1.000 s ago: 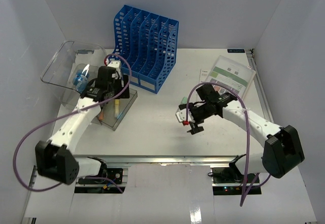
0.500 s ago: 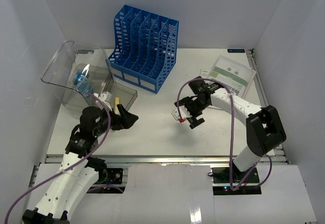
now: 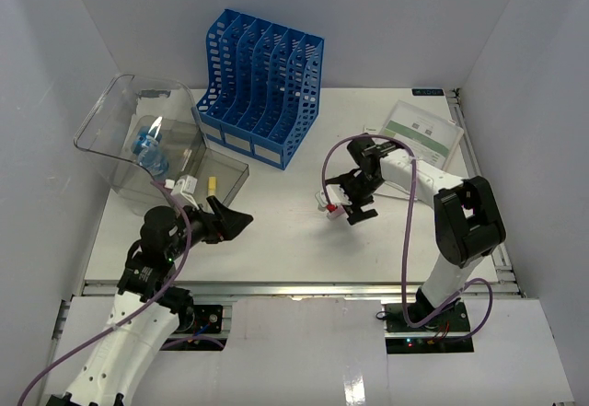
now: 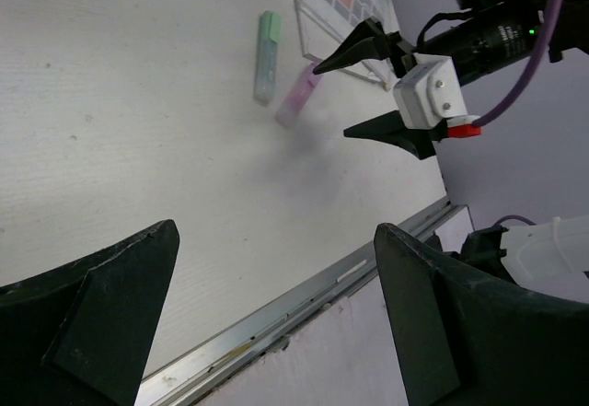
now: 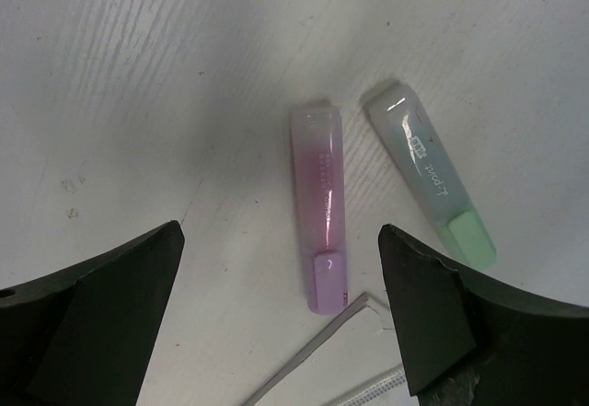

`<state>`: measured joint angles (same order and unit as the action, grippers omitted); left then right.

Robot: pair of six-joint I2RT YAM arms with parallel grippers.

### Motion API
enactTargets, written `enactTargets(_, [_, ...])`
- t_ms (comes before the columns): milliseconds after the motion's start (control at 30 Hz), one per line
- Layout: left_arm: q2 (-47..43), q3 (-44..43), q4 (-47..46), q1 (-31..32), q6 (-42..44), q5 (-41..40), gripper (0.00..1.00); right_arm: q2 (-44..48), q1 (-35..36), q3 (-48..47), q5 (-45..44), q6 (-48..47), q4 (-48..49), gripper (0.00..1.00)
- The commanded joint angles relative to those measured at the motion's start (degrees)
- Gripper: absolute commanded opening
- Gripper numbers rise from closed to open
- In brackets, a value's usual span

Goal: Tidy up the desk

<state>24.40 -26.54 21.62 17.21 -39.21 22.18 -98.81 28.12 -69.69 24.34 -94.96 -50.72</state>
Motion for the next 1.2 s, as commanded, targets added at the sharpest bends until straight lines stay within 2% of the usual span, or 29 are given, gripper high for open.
enactTargets(0, [-1.7, 1.8, -4.4, 0.0, -2.8, 5.1, 0.98, -1.1, -0.4, -3.0, -0.4, -0.2, -1.7, 0.92])
enactTargets(267, [-1.6, 2.4, -6.5, 0.0, -4.7, 7.6, 0.98, -5.2, -0.5, -4.4, -1.6, -0.2, -1.8, 0.87])
enactTargets(700, [0.0, 6.0, -10.0, 0.0, -7.5, 8.4, 0.98, -8.4, -0.5, -4.1, -3.0, 3.8, 1.1, 0.71])
enactTargets(967, [0.7, 8.7, -14.0, 0.0, -10.1, 9.2, 0.98, -9.5, -0.5, -3.7, -3.9, 8.1, 3.9, 0.58])
enactTargets(1167, [3.2, 12.4, -21.5, 0.0, -14.4, 9.6, 0.98, -8.1, -0.5, -0.1, -3.9, 11.4, 8.3, 0.45])
